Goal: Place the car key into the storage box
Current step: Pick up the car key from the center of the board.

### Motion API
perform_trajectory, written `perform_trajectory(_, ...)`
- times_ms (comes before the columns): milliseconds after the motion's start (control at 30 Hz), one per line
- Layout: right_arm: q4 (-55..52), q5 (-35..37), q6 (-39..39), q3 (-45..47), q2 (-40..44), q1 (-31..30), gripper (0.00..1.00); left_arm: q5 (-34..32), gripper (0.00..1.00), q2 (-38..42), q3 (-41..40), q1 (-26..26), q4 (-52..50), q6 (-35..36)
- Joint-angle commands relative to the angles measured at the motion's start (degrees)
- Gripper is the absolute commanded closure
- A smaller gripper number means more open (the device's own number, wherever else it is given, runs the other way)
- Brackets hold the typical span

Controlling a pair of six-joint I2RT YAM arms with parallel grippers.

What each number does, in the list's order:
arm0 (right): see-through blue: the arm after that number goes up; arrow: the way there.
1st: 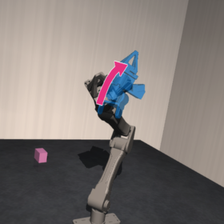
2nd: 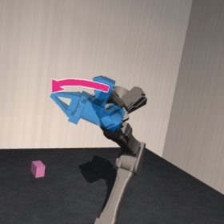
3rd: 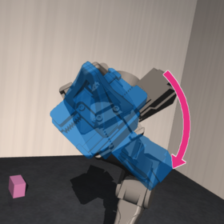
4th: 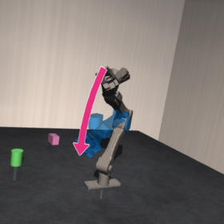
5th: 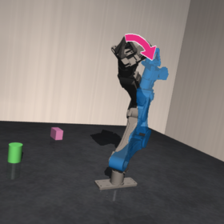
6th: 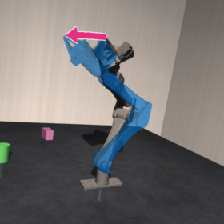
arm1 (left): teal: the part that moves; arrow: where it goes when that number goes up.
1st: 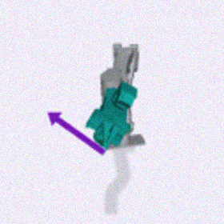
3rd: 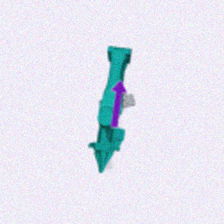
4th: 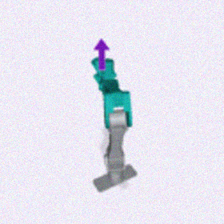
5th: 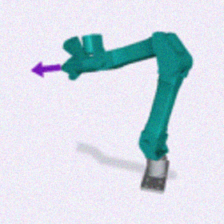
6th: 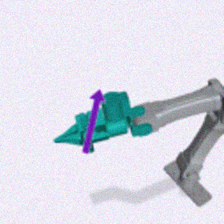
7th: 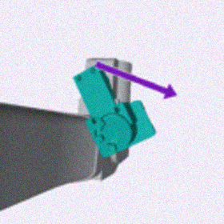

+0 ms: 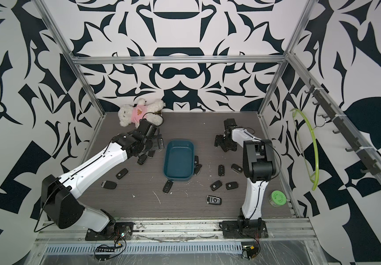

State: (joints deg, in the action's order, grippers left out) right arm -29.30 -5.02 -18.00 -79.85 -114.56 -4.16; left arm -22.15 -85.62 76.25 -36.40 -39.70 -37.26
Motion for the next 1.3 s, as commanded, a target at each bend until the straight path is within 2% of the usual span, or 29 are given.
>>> perform_trajectory(0,-1.0,-1.2,0.6,-0.2,1.8,-0.9,0.20,2.8,0.01,1.3,-0.1,0.7,1.4,0.7)
perform_trajectory(200,-2.1,4.3,1.0,-0.6,0.9,-2.8,0.25,4.2,0.01,1.1,0.6,1.0,2.9,1.9)
perform_trajectory(467,-4.1,6.7,1.1,-3.4,-1.8,-2.8,0.36,4.6,0.01,1.3,0.8,1.0,2.3,2.0)
perform_trajectory(733,-4.9,8.7,-0.5,-4.8,-3.0,-2.8,0.41,5.0,0.01,1.7,0.3,1.2,2.5,2.2)
perform_trajectory(933,-5.0,9.9,-0.6,-4.5,-2.9,-2.9,0.55,8.7,0.01,3.5,-2.2,1.2,5.2,3.0)
perform_trajectory(1067,-4.9,9.9,-0.3,-4.0,-2.6,-2.9,0.69,8.9,0.01,4.6,-3.1,1.2,5.9,3.1)
perform_trajectory(1267,-4.9,10.9,-0.5,-3.2,-0.1,-4.0,0.70,8.6,0.01,5.2,-3.4,1.2,5.6,3.0)
